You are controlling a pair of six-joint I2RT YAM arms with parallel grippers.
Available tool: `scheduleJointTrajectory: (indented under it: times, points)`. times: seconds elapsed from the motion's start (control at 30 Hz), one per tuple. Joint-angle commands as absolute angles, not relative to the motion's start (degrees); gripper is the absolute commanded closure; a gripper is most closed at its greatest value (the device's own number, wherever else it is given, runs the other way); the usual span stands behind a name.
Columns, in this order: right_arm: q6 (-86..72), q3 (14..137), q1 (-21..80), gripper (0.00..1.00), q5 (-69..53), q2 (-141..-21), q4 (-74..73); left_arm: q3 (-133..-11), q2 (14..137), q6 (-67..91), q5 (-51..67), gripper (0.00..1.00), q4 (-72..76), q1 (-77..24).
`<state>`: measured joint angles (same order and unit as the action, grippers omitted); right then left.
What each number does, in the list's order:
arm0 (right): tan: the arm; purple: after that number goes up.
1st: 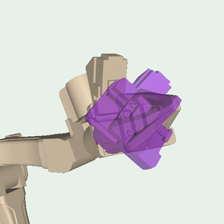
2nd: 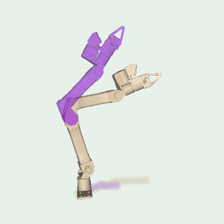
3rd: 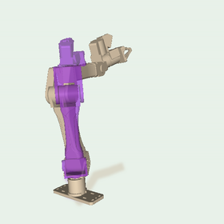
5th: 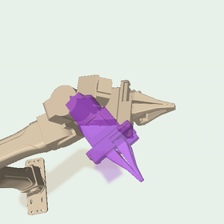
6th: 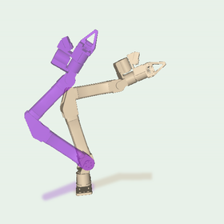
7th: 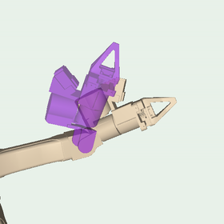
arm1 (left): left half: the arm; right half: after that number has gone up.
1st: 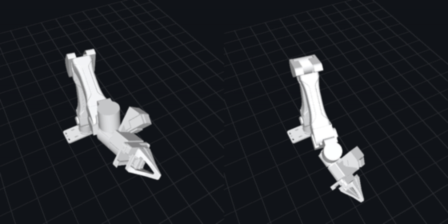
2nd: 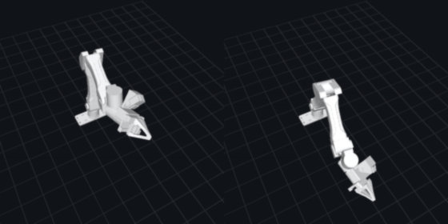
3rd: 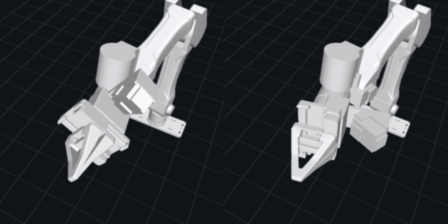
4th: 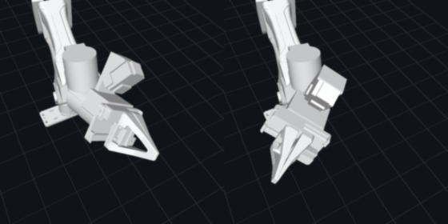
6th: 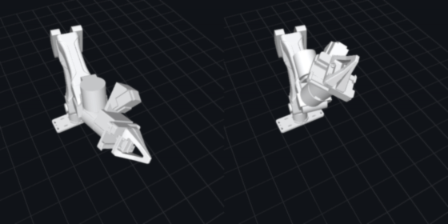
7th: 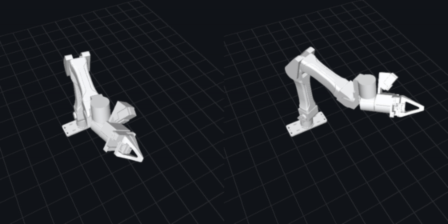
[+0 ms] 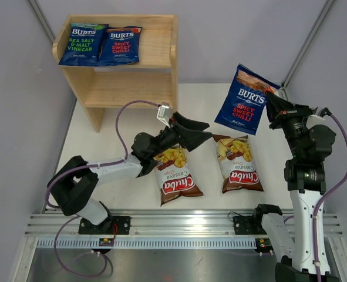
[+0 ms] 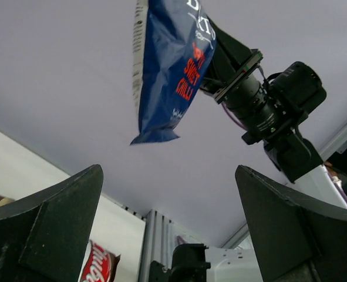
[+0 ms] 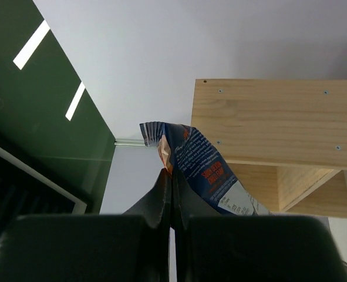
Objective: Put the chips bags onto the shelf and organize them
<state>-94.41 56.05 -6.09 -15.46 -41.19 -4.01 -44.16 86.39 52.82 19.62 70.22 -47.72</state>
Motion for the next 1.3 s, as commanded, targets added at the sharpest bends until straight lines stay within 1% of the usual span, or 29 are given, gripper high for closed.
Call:
scheduleJointTrajectory:
  times: [0.0,0.13,0.3,0.4,0.47,0.5,0.53,0.6,0.63,0.7,0.73,0.83,0.93,0.97,1.03,1.07,1.1,1.13,1.17,1.2,1.23,1.27]
  points:
    - [-97.0,55.8,-4.8,1.0,-18.0,-42.7,1.3,-49.9,90.4,54.9,18.7,0.01,83.2,-48.6]
    - [-96.9,54.7,-2.6,1.0,-17.1,-42.8,2.5,-54.3,96.8,58.1,20.1,0.01,88.5,-48.9]
    - [-97.1,53.0,1.4,1.0,-15.9,-43.2,4.3,-59.6,99.5,58.1,20.1,0.01,87.6,-49.5]
    - [-97.4,51.9,3.4,1.0,-15.4,-43.2,5.5,-60.4,99.6,57.8,19.2,0.01,86.1,-49.6]
    - [-97.3,51.0,4.7,1.0,-13.7,-43.1,5.5,-60.1,99.2,57.8,18.9,0.09,86.4,-49.6]
    - [-97.4,50.6,5.2,1.0,-13.0,-42.7,5.5,-60.1,99.2,57.8,18.9,0.15,86.5,-49.6]
    - [-97.4,50.3,5.8,1.0,-12.1,-42.7,5.9,-59.8,99.2,58.0,19.1,0.28,86.7,-49.7]
    - [-96.9,50.3,6.4,1.0,-12.0,-43.1,6.2,-59.3,99.3,58.5,19.2,0.45,87.5,-49.7]
    - [-96.6,50.4,6.6,1.0,-11.6,-43.2,6.2,-57.9,99.3,58.8,19.2,0.55,88.1,-49.7]
    - [-95.8,50.4,6.9,1.0,-11.1,-43.2,5.6,-56.1,98.4,59.1,18.8,0.58,90.0,-49.7]
    - [-95.4,50.4,6.9,1.0,-10.4,-43.1,5.4,-54.4,97.8,59.2,19.2,0.63,90.2,-49.6]
    - [-93.2,50.4,6.8,1.0,-9.3,-42.5,3.6,-51.3,94.8,58.7,21.3,0.73,89.3,-49.0]
    - [-90.6,50.3,6.9,1.0,-9.7,-42.8,4.2,-49.6,90.8,58.2,25.1,0.8,86.4,-47.9]
    - [-89.7,50.6,6.9,0.96,-9.8,-42.9,4.0,-48.9,89.8,57.9,26.4,0.83,85.6,-47.6]
    - [-87.1,51.3,6.8,0.97,-10.2,-43.0,3.5,-47.7,86.5,57.4,29.3,0.87,83.2,-46.8]
    - [-86.6,51.3,6.8,0.98,-10.4,-43.1,4.0,-46.0,85.2,56.0,29.4,0.94,81.1,-46.6]
    - [-86.5,51.1,6.8,1.0,-11.6,-43.2,4.8,-45.3,82.4,55.0,28.5,1.0,79.6,-46.4]
    - [-86.5,50.9,6.8,1.0,-12.5,-43.8,6.1,-44.9,81.3,54.1,28.4,1.0,78.2,-46.3]
    - [-86.2,50.8,6.8,0.97,-13.4,-44.1,8.4,-44.7,80.1,52.4,28.4,1.0,74.9,-46.3]
    - [-85.4,50.8,6.9,0.89,-16.1,-44.6,10.0,-44.8,79.3,51.9,28.6,1.0,73.4,-46.2]
    - [-83.9,51.1,6.8,0.56,-17.1,-44.9,11.4,-44.9,77.5,51.3,29.8,1.0,72.1,-46.2]
    - [-79.8,51.7,6.9,0.46,-17.7,-45.0,10.6,-45.0,76.6,50.5,30.7,1.0,69.3,-46.1]
